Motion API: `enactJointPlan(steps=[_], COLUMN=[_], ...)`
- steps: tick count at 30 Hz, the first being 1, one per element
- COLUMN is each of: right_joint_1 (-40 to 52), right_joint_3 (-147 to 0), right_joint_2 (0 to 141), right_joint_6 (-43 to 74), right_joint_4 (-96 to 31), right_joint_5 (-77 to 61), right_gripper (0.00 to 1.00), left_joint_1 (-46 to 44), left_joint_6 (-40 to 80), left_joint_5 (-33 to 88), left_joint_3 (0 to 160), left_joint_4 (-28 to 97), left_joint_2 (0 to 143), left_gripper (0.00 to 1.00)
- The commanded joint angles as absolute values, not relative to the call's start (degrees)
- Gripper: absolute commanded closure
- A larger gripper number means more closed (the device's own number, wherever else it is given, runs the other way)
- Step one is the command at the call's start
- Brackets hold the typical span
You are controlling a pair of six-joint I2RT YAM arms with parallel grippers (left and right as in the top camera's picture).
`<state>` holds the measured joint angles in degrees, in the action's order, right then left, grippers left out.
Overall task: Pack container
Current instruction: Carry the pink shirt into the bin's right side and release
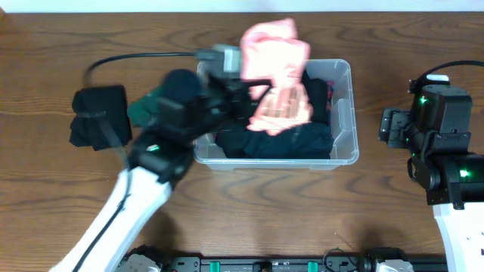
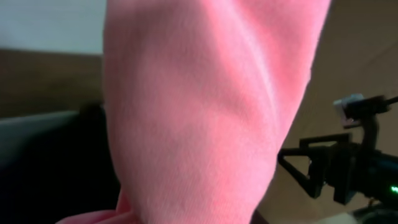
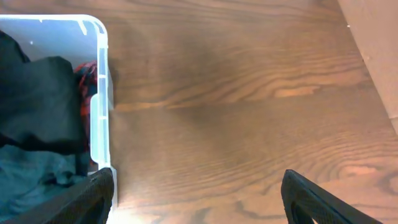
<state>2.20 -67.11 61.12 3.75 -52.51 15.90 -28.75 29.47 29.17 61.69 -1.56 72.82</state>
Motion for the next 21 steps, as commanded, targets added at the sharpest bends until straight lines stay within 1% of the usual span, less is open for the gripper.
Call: enactJointPlan(steps=[1,5,9,12,17,18,19,20,21], right_joint_1=[1.8,1.8,1.8,1.8,1.8,1.8,1.8,1.8,1.8], right_joint_3=[-67.9,-67.9,-67.8,-67.8,-67.8,-67.8,-67.8,-67.8,-67.8], right_joint_2=[61.1,61.1,61.1,61.3,61.6,61.6,61.7,61.8,61.9], right_joint_6=[4.7,4.7,4.7,4.7,4.7,4.7,4.7,4.7,4.7], right_joint_4=[-52.6,-52.7,-52.7,-52.8,-52.8,-52.8,-52.8,-52.8,-52.9], right_joint_5=[16.5,16.5,16.3,16.3,16.1,16.1,16.1,16.1,16.1], right_gripper=[0.16,0.16,0.16,0.16,0.16,0.16,0.16,0.16,0.16], left_joint_1=[-34.9,-39.0,-41.1,-41.5,-41.5,-41.6,-41.5,-41.3,-40.8], left_joint_6=[35.3,37.5,39.1,39.1,40.3,40.6,40.6,40.1,38.8], left_joint_5=[23.0,22.8,22.8,22.9,24.4,24.8,24.8,24.8,25.1], left_joint_3=[62.5,62.5,62.5,62.5,62.5,62.5,62.5,62.5,62.5], left_joint_4=[-6.9,-14.3,-19.7,-21.6,-21.3,-21.3,-20.9,-20.0,-19.2], left_joint_2=[79.7,87.5,94.5,98.7,103.7,104.2,104.6,104.6,104.4], left_gripper=[0.94,0.94,0.94,0.94,0.93,0.86,0.74,0.55,0.44])
